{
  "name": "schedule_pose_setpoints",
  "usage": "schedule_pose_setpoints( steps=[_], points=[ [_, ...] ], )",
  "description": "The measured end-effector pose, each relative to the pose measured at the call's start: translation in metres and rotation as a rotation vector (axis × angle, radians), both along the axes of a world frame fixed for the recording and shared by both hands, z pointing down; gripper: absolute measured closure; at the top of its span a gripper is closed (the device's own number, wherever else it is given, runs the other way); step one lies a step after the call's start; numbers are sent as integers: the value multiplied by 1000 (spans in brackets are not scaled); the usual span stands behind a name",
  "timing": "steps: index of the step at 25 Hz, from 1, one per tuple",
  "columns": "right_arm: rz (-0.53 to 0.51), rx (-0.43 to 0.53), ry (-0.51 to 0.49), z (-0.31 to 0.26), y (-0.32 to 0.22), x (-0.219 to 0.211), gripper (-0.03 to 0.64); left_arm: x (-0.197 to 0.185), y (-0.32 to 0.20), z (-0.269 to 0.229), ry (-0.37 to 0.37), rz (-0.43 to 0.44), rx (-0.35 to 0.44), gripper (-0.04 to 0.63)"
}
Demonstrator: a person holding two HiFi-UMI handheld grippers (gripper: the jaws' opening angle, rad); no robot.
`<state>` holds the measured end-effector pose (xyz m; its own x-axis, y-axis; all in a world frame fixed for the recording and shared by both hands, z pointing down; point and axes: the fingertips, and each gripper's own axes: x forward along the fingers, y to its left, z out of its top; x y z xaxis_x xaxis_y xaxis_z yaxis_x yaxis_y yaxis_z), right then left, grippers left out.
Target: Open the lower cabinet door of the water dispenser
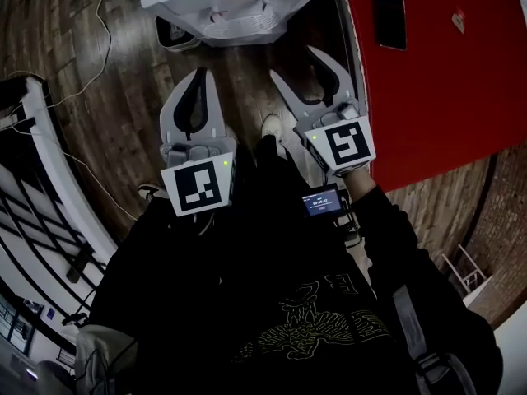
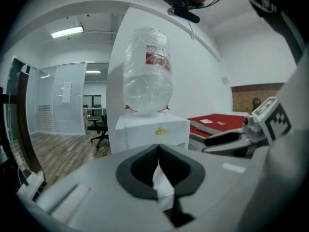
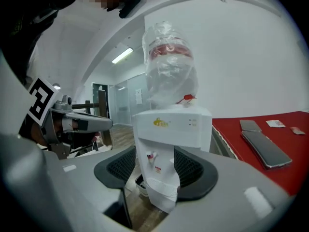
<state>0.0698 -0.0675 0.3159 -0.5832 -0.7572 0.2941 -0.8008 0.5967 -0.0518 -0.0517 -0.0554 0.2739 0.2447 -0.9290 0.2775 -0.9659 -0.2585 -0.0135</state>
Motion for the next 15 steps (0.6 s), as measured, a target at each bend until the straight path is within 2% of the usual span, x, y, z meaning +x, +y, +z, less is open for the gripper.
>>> schedule_pose_setpoints(
  steps=[11, 15],
  points=[
    [0, -102, 66, 84, -28, 6, 342, -8, -12, 57, -1, -33, -54, 588],
    [38, -166, 89, 124, -39, 16, 330, -7, -10, 69, 5, -35, -71, 588]
  ],
)
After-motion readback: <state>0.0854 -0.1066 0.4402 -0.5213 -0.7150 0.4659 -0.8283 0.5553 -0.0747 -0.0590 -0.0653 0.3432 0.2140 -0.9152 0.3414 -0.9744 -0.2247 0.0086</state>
